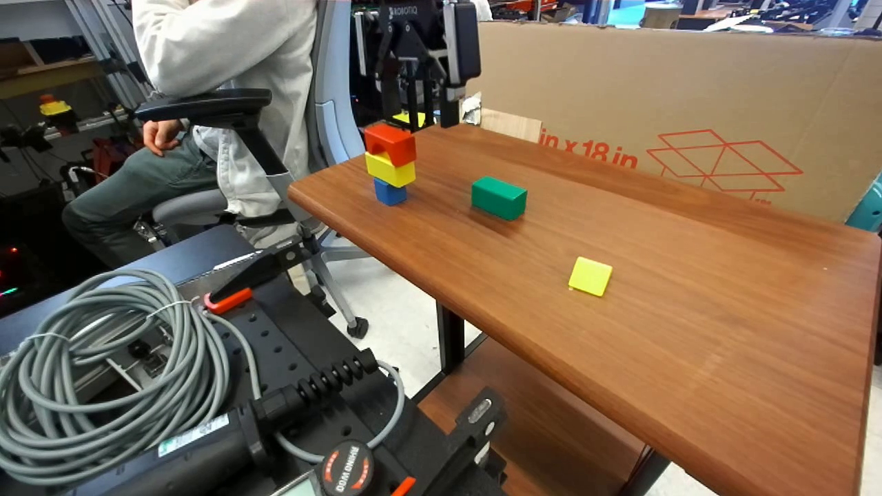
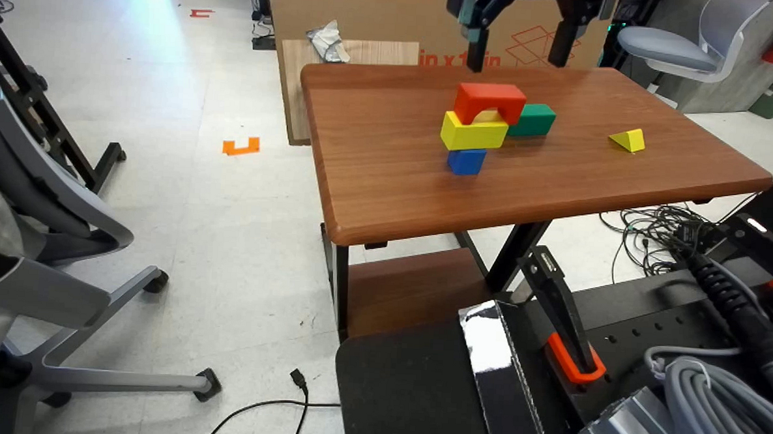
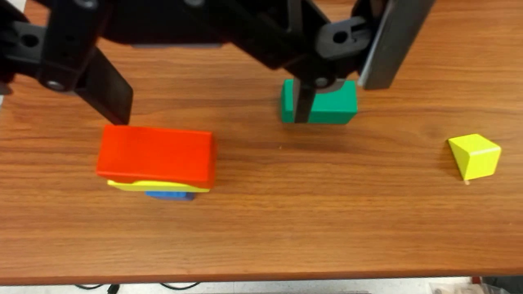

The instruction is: Place the orange block on top of the stack on the left, place the green block on top of the orange block

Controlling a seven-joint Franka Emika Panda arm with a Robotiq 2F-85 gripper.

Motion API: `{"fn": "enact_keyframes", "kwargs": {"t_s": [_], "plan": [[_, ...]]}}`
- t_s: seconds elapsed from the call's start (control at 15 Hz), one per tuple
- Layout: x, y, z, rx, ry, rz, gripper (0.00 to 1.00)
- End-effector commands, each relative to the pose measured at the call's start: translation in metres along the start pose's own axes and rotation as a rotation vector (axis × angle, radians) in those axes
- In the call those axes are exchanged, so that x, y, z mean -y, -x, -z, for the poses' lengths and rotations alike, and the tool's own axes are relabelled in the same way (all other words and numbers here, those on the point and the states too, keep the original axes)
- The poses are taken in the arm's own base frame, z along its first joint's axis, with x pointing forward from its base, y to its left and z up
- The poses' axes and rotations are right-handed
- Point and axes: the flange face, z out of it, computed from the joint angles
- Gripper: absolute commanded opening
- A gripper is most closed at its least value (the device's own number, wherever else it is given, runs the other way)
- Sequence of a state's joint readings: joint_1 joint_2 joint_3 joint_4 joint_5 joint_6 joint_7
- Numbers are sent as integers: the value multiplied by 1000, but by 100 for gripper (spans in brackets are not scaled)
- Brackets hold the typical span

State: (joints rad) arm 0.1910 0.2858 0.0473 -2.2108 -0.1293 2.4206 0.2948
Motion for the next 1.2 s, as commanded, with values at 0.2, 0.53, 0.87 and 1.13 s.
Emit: {"fn": "enact_keyframes", "kwargs": {"t_s": [0.2,0.53,0.87,1.13], "plan": [[-70,-1,-2,-29,77,24,100],[-88,-14,-31,-27,72,36,100],[-87,-26,-53,-42,34,68,100],[-87,-34,-64,-29,-4,84,100]]}}
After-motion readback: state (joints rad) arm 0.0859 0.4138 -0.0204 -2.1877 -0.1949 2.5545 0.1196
